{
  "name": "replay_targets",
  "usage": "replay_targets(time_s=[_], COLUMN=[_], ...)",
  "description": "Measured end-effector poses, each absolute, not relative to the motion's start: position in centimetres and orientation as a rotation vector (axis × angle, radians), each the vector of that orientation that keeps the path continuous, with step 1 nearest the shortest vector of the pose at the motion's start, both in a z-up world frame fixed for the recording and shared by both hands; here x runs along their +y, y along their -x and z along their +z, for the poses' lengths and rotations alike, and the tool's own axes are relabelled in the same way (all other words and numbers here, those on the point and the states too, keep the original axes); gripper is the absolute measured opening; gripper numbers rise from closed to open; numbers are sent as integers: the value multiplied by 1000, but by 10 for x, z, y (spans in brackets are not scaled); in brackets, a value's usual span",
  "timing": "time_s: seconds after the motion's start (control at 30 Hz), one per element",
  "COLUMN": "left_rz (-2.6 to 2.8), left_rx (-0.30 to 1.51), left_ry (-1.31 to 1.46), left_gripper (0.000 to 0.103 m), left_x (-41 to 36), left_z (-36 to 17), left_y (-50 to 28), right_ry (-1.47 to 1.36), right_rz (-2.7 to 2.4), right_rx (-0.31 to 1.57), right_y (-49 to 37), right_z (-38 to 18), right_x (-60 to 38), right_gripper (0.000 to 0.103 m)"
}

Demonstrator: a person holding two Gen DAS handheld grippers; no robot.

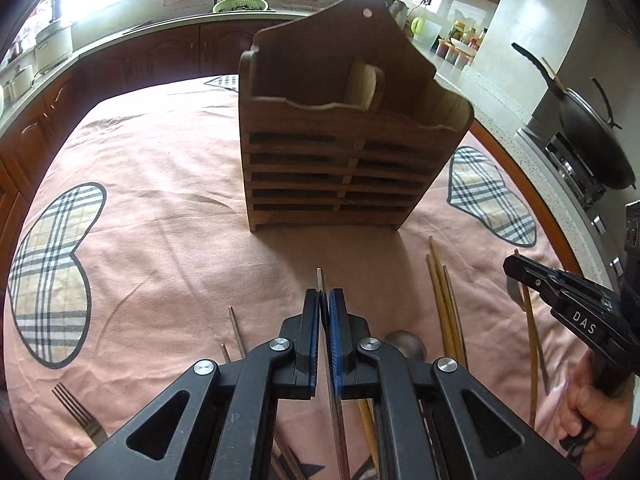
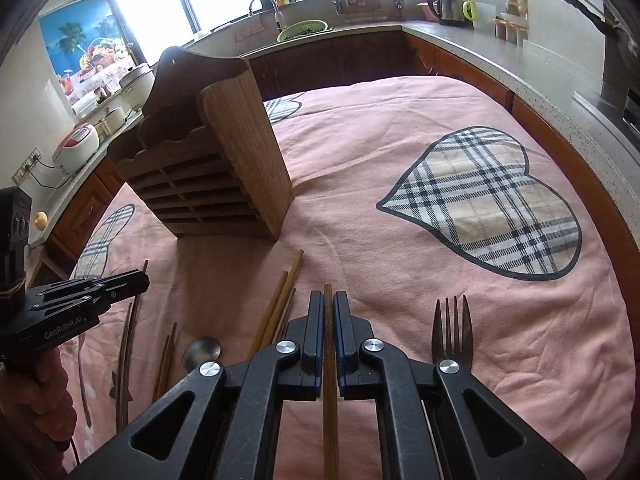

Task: Organize utensils
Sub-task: 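Lift the metal chopstick with the left tool while the right tool carries its wooden chopstick to the holder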

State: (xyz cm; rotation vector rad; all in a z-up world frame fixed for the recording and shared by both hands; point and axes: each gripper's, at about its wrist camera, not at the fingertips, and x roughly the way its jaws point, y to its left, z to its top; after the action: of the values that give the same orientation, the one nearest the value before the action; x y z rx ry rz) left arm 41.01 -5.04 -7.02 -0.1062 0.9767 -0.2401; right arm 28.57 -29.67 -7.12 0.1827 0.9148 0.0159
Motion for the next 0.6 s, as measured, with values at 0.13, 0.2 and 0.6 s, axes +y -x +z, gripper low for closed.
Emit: replay_targets(time_s=[0.13,0.2,0.6], left_rz=[-249,-252,-265], left_rx=[934,909,811], left_ry=[128,134,168], left_gripper=[4,4,3], left_x=[-42,-33,1], left_z=[-53,-39,8], left_y=[-389,-373,-308], right_ry=[-185,-180,-133], right_rz=[24,28,38], right_rx=[874,855,765], right_y=[-276,-271,-243], right_z=[-52,-44,-3], right_x=[-291,-288,-267], right_gripper=[4,4,4])
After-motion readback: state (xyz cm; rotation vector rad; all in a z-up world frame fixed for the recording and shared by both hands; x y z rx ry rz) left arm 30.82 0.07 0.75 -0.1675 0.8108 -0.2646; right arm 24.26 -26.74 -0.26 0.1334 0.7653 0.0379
